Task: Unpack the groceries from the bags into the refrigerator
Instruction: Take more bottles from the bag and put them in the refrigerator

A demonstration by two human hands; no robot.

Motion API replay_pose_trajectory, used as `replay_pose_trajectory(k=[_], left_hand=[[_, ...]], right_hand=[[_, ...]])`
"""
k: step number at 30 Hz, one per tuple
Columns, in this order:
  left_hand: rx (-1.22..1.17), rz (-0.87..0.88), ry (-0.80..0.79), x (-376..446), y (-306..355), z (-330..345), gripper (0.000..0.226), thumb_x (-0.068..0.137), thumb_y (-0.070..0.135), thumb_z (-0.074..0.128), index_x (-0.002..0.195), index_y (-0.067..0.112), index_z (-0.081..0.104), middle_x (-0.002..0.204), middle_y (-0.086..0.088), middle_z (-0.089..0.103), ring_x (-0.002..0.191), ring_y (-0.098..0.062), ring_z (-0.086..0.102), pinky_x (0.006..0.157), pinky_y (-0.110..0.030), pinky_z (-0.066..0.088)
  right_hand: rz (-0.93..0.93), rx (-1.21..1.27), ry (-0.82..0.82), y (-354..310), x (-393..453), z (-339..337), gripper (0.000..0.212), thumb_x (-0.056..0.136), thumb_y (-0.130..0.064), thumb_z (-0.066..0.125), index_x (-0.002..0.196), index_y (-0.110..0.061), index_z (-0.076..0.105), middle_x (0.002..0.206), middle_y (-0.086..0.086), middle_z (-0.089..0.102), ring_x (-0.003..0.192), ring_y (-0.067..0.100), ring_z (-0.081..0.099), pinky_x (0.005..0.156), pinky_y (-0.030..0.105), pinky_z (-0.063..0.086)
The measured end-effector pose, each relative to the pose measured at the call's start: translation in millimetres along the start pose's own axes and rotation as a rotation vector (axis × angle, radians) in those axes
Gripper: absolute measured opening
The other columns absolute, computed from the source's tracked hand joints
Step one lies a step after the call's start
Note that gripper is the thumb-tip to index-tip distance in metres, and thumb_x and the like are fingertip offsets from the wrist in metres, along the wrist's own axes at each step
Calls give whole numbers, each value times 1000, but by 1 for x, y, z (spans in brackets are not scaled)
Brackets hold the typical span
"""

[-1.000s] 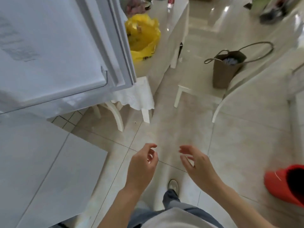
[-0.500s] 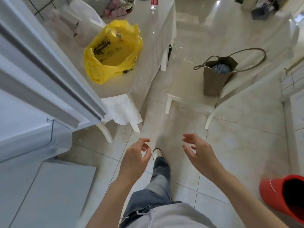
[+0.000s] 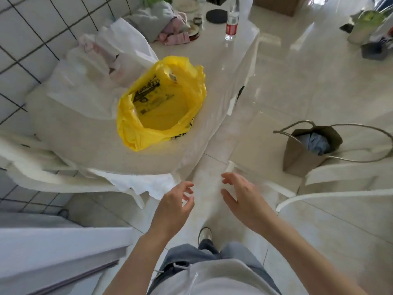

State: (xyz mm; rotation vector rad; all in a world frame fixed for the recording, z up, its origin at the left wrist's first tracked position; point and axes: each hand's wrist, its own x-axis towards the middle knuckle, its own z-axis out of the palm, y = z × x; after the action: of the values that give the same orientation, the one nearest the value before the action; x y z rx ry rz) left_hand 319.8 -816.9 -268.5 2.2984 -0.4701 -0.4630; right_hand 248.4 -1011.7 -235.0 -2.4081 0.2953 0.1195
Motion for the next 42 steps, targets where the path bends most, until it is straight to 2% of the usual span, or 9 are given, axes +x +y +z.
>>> replay_pose_trajectory(k=[9,14,18,27,29,31,34,39,42], left_hand=[[-93,-184,178,92,3,-14,24,92,20,58,116,24,57,97,14,63,87,-1,59,77,-29,55],[-105,-291,312,148,4,-20,23,93,18,59,115,21,58,99,8,63,88,-4,59,79,-29,55],[-98,-385,407,195,13,-24,24,92,17,60,116,20,59,103,6,64,91,-8,60,76,-25,54],[55,-483,493,269,18,-43,28,94,20,57,122,16,58,117,0,60,112,-17,51,85,-27,46],[110,-492,500,278,11,-54,30,93,19,57,123,14,58,119,-3,60,115,-20,49,89,-29,45],[144,-519,512,284,0,-68,31,92,18,58,122,11,59,118,-6,62,116,-22,49,90,-31,45],[173,-584,564,289,-24,-90,30,88,15,62,118,9,62,113,-10,65,112,-27,52,89,-37,46],[204,-609,506,303,-57,-112,30,89,15,59,118,10,61,114,-9,65,113,-26,51,89,-38,47],[275,-538,443,321,-69,-115,32,88,14,61,119,9,62,119,-8,64,117,-27,50,95,-38,45]], right_hand=[[-120,-43,-134,10,140,-30,36,97,-28,51,132,-19,47,124,-6,58,114,13,55,93,25,44],[-215,-95,-254,20,217,-53,36,98,-28,48,133,-18,47,128,-4,57,119,13,53,95,21,39],[-303,-151,-347,26,280,-76,36,100,-28,46,135,-18,45,130,-3,55,119,14,53,98,24,41],[-502,-217,-469,13,398,-78,34,97,-24,51,129,-11,52,125,5,59,113,21,58,90,23,42],[-525,-222,-493,4,418,-72,34,98,-25,51,129,-12,51,126,5,58,113,22,58,92,27,44],[-529,-237,-513,-8,436,-65,34,98,-26,49,131,-14,50,129,3,56,113,23,57,93,31,46],[-526,-249,-522,-26,460,-53,35,98,-26,49,131,-15,50,131,2,54,117,20,55,93,28,44],[-516,-265,-498,-48,497,-35,35,97,-25,52,130,-15,51,133,3,54,118,20,55,94,23,44],[-499,-304,-468,-54,520,-27,37,97,-26,53,131,-15,50,134,5,53,118,24,55,95,29,46]])
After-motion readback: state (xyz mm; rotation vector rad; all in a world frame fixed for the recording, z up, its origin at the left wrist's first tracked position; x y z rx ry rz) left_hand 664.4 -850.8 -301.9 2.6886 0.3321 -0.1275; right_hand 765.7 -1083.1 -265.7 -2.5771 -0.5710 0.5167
